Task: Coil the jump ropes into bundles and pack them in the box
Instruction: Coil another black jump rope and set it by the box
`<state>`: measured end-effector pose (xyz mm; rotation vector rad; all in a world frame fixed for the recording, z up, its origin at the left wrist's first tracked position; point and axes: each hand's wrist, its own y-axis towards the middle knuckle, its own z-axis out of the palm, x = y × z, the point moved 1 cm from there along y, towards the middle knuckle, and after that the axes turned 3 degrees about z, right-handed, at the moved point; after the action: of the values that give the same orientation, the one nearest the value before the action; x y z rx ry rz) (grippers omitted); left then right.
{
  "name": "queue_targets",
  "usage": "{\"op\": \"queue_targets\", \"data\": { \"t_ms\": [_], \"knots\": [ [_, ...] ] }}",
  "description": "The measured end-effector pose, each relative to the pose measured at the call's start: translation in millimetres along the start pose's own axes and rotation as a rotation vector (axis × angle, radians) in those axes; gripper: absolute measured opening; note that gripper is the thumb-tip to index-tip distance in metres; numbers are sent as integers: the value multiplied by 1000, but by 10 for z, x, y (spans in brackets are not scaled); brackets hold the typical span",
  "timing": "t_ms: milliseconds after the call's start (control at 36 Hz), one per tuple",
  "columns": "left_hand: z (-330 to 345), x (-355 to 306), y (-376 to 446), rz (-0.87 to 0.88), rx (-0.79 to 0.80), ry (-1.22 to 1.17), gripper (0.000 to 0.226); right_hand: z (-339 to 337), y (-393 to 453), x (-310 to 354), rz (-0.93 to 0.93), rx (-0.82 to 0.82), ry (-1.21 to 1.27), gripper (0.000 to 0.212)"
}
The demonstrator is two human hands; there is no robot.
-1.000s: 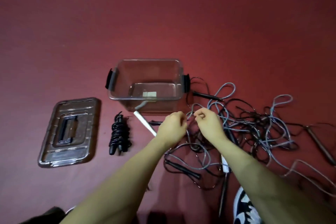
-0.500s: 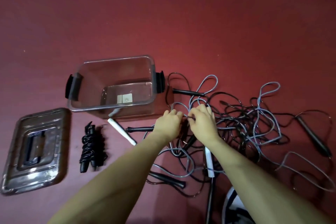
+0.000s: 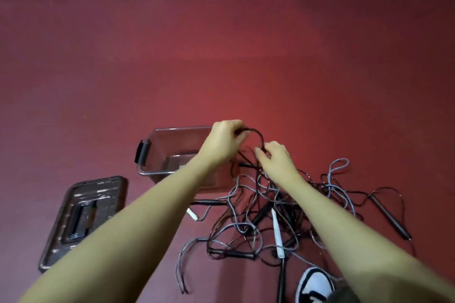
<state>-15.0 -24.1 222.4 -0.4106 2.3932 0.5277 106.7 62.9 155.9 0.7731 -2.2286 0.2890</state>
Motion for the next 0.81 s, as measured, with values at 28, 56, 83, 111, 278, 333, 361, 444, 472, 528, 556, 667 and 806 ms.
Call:
{"op": "queue_targets", "data": {
  "t_ms": [28, 56, 83, 111, 278, 333, 361, 444, 472, 528, 556, 667, 806],
  "knots": [
    [-152, -91, 13, 10, -33, -7, 15, -100, -24, 135, -18, 27, 3, 32],
    [-279, -175, 33, 14, -61, -12, 15, -183, -40, 243, -31, 63, 26, 28],
    [-387, -245, 45, 19, -86, -20, 15, -249, -55, 338, -38, 104, 63, 22],
    [-531, -337, 42, 30, -116, -32, 15, -335, -80, 467, -67, 133, 82, 16],
    [-1061, -771, 100, 87, -260, -180, 11, -666, -144, 1002, -159, 185, 35, 12],
    [-1200, -884, 131, 111, -298, -198, 14, -783, -133, 1146, -163, 135, 61, 24],
    [-1253, -929, 144, 119, -315, -204, 19, -845, -128, 1219, -171, 99, 96, 29],
    [-1326, -953, 160, 58, -327, -289, 36, -992, -99, 1428, -213, 1, 223, 33],
    [-1330, -932, 154, 13, -322, -300, 38, -1020, -77, 1480, -219, -26, 287, 30],
    [-1289, -843, 129, -78, -261, -263, 38, -1058, -32, 1560, -200, -66, 431, 23],
    [-1253, -797, 96, -105, -192, -235, 39, -1073, -18, 1594, -185, -78, 491, 20],
    [-1070, -649, -68, -77, 83, -164, 41, -1078, 25, 1718, -126, -113, 722, 18],
    [-949, -492, -89, -33, 30, -310, 12, -967, 92, 1746, -8, -64, 1000, 19]
  ]
}}
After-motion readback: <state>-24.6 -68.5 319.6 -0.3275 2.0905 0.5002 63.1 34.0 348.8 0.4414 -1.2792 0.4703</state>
